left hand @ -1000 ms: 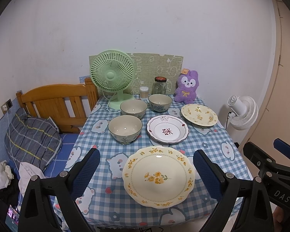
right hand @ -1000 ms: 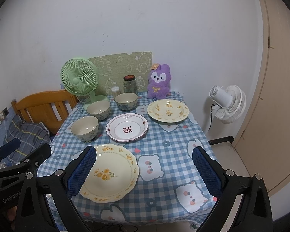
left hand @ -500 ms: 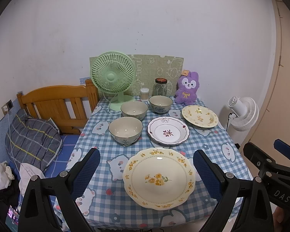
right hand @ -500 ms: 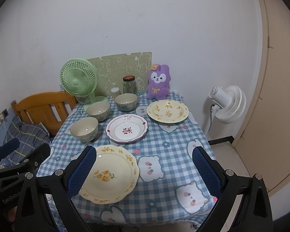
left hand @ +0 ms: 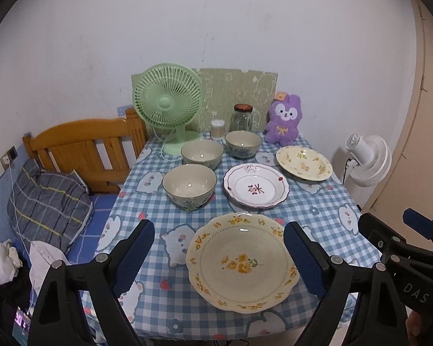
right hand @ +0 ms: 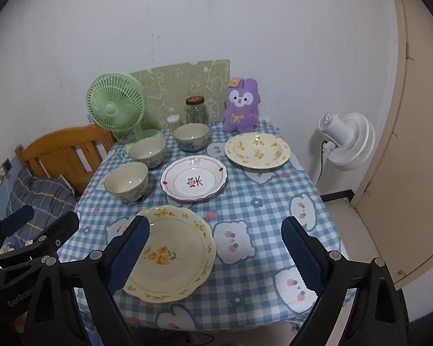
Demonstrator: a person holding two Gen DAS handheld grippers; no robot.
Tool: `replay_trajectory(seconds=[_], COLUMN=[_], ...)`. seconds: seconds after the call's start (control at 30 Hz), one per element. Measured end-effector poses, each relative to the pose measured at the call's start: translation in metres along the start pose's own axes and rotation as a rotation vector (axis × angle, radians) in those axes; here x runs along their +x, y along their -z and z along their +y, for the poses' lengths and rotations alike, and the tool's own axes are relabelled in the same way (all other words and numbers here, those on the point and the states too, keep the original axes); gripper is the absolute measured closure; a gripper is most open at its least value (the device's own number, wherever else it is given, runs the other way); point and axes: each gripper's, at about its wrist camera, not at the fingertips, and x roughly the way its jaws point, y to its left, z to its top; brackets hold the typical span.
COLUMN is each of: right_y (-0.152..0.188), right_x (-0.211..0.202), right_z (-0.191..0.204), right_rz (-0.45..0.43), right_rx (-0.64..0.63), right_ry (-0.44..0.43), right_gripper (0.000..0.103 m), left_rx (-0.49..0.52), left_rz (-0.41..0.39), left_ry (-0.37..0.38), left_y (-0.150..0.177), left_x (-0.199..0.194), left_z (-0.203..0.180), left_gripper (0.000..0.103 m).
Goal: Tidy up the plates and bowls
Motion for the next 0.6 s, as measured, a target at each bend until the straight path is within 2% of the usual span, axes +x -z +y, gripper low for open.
replay_trajectory(seconds=[0.3,0.6], right_y=[0.001,0.009], right_x=[0.037,0.085], right_z=[0.015,0.028], right_rz=[0.064,0.153], right_rx=[-0.010,-0.013], right_ry=[0.005,0.019], right_gripper=[0.014,0.019], left_rx=[0.005,-0.009], left_rz=[0.064,0.172], left_ry=[-0.007,-0.009], left_y=[0.000,0.014], left_x=[0.037,0.085], left_z=[0.005,0.017], left_gripper=[0.017,0.023])
